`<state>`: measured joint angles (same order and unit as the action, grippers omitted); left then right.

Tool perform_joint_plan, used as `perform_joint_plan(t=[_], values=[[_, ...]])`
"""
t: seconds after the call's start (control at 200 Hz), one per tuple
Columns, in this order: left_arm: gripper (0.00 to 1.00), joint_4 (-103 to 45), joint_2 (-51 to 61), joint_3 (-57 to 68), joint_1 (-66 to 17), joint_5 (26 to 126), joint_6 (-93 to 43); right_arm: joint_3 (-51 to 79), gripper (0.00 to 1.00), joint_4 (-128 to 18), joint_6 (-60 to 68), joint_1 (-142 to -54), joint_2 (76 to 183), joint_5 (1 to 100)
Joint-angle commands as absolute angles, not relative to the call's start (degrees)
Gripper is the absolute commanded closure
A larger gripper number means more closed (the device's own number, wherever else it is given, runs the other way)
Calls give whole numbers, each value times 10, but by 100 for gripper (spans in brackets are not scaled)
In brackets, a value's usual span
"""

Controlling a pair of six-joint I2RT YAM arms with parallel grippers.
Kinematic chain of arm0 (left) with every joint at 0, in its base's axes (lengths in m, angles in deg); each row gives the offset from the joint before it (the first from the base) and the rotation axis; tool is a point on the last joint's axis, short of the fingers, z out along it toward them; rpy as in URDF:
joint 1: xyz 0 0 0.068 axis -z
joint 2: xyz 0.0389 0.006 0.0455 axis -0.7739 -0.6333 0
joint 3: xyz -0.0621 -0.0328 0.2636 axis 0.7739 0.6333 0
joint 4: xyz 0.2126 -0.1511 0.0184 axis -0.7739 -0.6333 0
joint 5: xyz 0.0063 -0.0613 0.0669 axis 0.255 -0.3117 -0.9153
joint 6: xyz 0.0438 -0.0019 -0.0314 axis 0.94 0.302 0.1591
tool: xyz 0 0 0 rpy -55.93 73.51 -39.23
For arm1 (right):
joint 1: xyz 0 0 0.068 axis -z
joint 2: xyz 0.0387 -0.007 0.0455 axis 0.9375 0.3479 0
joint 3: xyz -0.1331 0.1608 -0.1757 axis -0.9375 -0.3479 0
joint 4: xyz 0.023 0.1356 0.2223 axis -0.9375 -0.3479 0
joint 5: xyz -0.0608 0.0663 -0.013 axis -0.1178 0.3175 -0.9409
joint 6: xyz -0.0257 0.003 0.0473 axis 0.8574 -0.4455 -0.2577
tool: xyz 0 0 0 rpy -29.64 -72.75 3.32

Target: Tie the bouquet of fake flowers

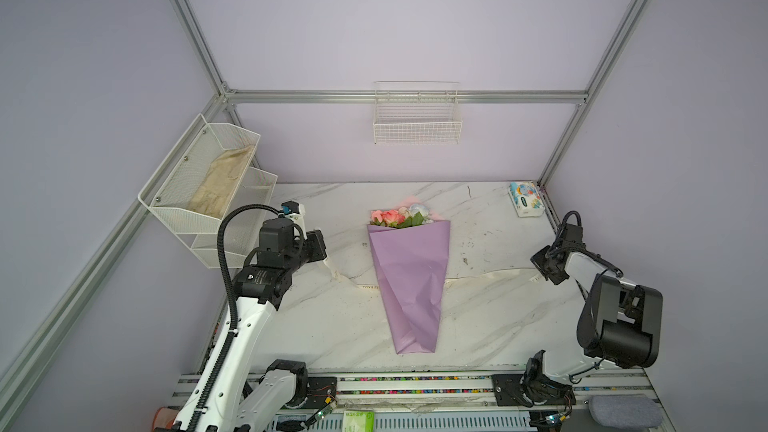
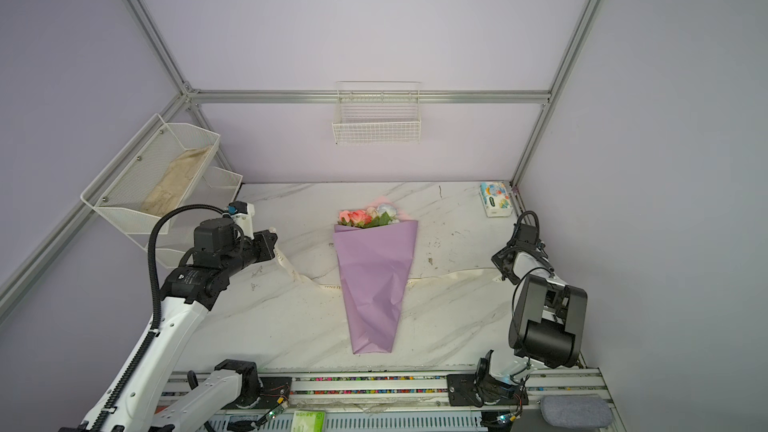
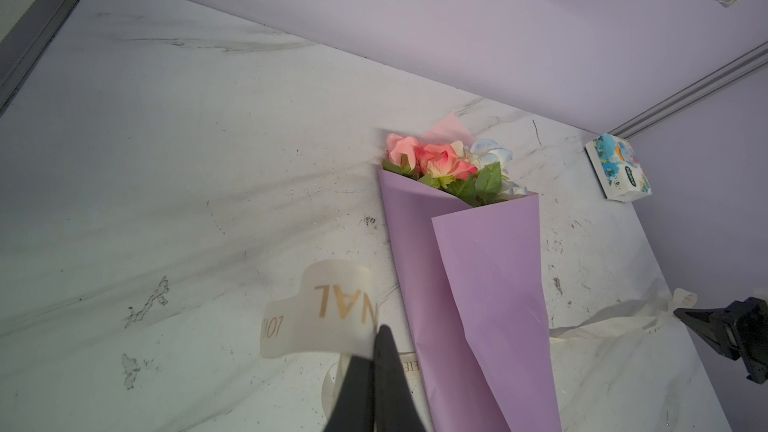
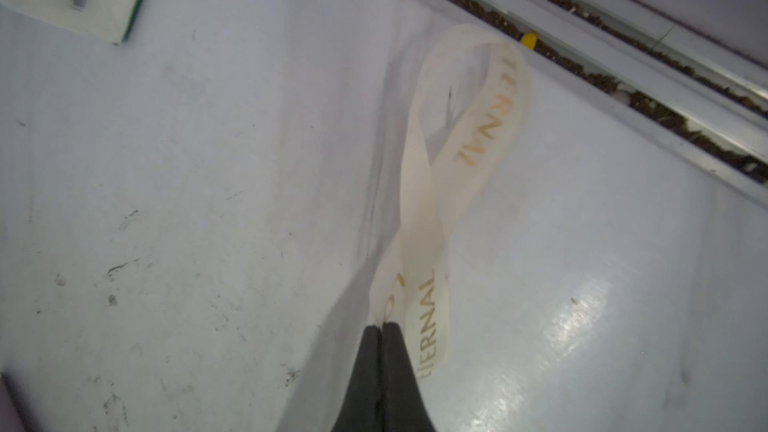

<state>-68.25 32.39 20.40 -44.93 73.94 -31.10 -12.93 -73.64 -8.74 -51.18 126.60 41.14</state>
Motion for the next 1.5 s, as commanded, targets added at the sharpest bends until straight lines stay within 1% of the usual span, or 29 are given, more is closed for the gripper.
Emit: perform_joint_plan(t=[0.0,0.04,0.105,0.165,0.285,0.405,0.5,0.57,0.62,0.685,0.745,0.79,0.855,0.915,1.085,1.18,1.325,1.415,1.495], values=[[100,-671,340,197,-447,747,-306,-115,100,-774,-59,-519,1215,422],[100,-672,343,196,-447,746,-304,-109,100,-788,-59,-525,1207,424],[100,-674,346,192,-447,744,-301,-99,100,-799,-55,-544,1165,439],[100,-673,350,189,-447,746,-297,-93,100,-786,-46,-579,1133,467],[100,-663,357,187,-447,762,-293,-70,100,-768,-59,-707,1089,459],[100,-650,363,196,-447,786,-294,-36,100,-738,-69,-885,1082,409],[100,-644,363,208,-447,809,-302,6,100,-714,-59,-1028,1114,380],[100,-641,363,219,-447,821,-310,46,100,-693,-46,-1117,1161,390],[100,-640,366,227,-446,828,-314,82,100,-689,-33,-1170,1200,402],[100,-638,372,235,-447,833,-323,130,100,-692,-7,-1229,1277,418],[100,-633,379,241,-447,842,-327,165,100,-687,12,-1265,1329,462],[100,-630,384,247,-447,845,-327,184,100,-688,22,-1282,1363,485],[100,-627,388,255,-446,848,-324,200,100,-702,29,-1287,1397,488],[100,-629,394,260,-446,850,-327,193,100,-692,26,-1288,1407,484],[100,-613,420,279,-446,868,-306,181,100,-675,45,-1282,1412,475],[100,-592,427,288,-446,911,-269,183,100,-682,39,-1270,1415,433],[100,-564,419,276,-443,985,-220,167,100,-682,58,-1242,1409,493],[100,-545,398,260,-428,1021,-185,145,100,-707,67,-1231,1407,469],[100,-539,364,241,-397,1034,-161,95,100,-687,75,-1207,1383,489]])
